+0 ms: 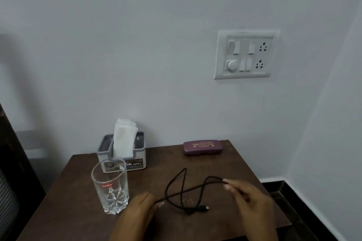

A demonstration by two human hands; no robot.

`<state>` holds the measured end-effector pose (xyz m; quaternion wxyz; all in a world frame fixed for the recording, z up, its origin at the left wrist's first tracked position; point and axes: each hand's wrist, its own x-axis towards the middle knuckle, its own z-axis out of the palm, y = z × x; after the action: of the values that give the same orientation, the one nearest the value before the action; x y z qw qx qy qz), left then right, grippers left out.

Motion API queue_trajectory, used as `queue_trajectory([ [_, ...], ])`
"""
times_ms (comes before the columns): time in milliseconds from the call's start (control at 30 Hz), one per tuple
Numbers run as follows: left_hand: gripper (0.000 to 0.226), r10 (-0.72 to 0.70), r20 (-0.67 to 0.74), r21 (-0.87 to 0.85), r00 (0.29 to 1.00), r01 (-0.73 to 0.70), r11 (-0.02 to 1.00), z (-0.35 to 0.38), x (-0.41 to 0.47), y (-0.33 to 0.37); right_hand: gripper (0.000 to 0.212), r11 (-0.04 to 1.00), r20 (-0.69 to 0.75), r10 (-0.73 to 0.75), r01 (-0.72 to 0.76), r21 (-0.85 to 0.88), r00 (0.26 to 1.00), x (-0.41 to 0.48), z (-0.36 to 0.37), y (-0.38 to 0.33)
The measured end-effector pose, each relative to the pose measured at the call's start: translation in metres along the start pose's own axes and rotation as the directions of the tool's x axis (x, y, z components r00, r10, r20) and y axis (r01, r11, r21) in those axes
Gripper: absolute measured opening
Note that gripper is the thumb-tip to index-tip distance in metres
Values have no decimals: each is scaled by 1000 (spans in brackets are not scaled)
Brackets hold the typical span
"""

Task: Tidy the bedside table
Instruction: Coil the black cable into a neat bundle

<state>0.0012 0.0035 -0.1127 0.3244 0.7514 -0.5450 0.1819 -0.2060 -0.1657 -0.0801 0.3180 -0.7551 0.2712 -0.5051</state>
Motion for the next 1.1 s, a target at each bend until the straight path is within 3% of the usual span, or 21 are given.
queue_trajectory([
  [67, 41, -92, 19, -112, 996, 94, 989, -17, 0, 17, 40, 995, -34, 64, -61, 73, 997, 13, -7, -9],
  [133, 40, -264, 31, -347, 964, 258, 902, -35, 1, 43, 35, 997, -48, 41, -38, 72, 998, 23, -11, -16],
  [167, 38, -352, 67, -518, 934, 334, 787, -45, 5, 59, 34, 998, -58, 8, -5, 60, 998, 26, -12, -19],
  [233, 37, -485, 229, -828, 844, 431, 359, -60, 18, 85, 27, 997, -59, -64, 67, 48, 996, 28, -10, -26],
  [267, 36, -525, 292, -877, 799, 443, 185, -66, 26, 93, 22, 995, -41, -97, 98, 29, 994, 25, -7, -29],
  [334, 30, -564, 313, -928, 764, 373, -9, -73, 44, 104, 17, 984, 21, -168, 169, -63, 985, 19, 4, -33],
  [400, 30, -574, 268, -961, 774, 256, -103, -75, 60, 110, 20, 962, 97, -207, 221, -163, 973, 13, 18, -31],
  [467, 29, -573, 216, -976, 791, 184, -114, -77, 70, 116, 19, 965, 197, -182, 214, -153, 963, 6, 32, -34],
  [600, 28, -583, 204, -978, 786, 186, -91, -71, 71, 113, 28, 898, 220, -258, 318, -304, 941, -26, 54, -48],
  [767, 30, -467, 172, -952, 868, 268, 147, -57, 47, 100, 21, 869, 257, -264, 345, -355, 930, -48, 59, -76],
  [867, 35, -378, 159, -868, 912, 311, 386, -51, 32, 95, 10, 815, 219, -361, 420, -398, 907, -49, 60, -83],
  [1001, 28, -286, 174, -707, 942, 322, 630, -55, 22, 86, 8, 738, 215, -495, 538, -407, 842, -41, 50, -85],
  [1034, 26, -279, 176, -675, 944, 322, 664, -57, 21, 83, 7, 723, 233, -518, 567, -395, 823, -37, 45, -85],
  [1101, 26, -292, 221, -677, 930, 362, 641, -62, 18, 80, 4, 737, 256, -530, 588, -334, 809, -27, 36, -84],
])
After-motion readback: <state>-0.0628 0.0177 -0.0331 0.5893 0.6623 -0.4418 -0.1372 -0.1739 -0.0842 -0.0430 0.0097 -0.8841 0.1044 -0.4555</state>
